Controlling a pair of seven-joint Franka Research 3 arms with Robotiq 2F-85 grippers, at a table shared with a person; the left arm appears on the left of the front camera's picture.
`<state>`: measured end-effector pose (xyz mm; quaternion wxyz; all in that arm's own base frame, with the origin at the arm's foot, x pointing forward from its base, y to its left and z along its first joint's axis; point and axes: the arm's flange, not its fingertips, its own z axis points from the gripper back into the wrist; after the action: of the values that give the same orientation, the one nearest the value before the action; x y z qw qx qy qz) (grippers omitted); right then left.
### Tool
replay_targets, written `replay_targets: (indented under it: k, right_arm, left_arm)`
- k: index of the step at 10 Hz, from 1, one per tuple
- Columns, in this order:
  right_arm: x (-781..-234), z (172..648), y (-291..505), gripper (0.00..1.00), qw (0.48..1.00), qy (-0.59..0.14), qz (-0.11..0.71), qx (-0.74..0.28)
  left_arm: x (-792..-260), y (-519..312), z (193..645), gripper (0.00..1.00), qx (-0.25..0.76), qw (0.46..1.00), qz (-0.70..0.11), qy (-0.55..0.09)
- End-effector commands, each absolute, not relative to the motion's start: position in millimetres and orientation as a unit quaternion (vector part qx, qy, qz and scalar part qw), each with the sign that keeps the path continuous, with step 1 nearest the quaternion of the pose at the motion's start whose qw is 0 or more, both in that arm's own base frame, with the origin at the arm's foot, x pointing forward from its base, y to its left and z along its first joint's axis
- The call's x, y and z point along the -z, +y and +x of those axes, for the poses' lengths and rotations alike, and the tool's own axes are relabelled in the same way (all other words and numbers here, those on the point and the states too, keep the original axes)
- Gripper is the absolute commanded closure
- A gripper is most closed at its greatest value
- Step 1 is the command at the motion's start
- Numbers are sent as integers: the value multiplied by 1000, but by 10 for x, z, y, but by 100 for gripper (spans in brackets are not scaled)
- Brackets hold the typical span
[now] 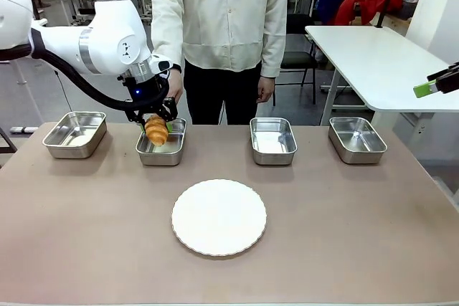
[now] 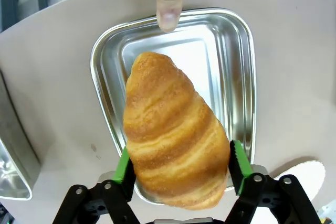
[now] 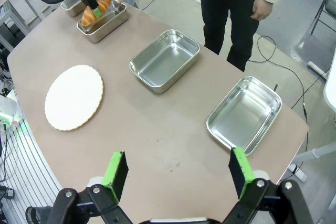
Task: Place the bread in the container.
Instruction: Place the Butter Roll into the Airtight Container indicated by the human.
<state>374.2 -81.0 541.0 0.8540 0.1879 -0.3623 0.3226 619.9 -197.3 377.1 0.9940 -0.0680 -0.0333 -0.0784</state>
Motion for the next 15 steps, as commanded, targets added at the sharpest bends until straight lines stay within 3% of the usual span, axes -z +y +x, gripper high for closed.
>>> replay_targets:
  k: [1, 10, 15]
  right_arm:
    - [-5399, 3744, -813, 0, 846, -371, 197, -328]
    - [-5399, 3744, -813, 0, 846, -371, 197, -328]
    - [-5399, 3744, -813, 0, 846, -371, 197, -328]
  left_arm:
    - [-3801, -1959, 6245, 0, 94, 992, -83, -27]
    - [-3785, -2013, 6203, 0, 91, 992, -76, -32]
    - [-4473, -1734, 5210, 0, 129, 980, -91, -125]
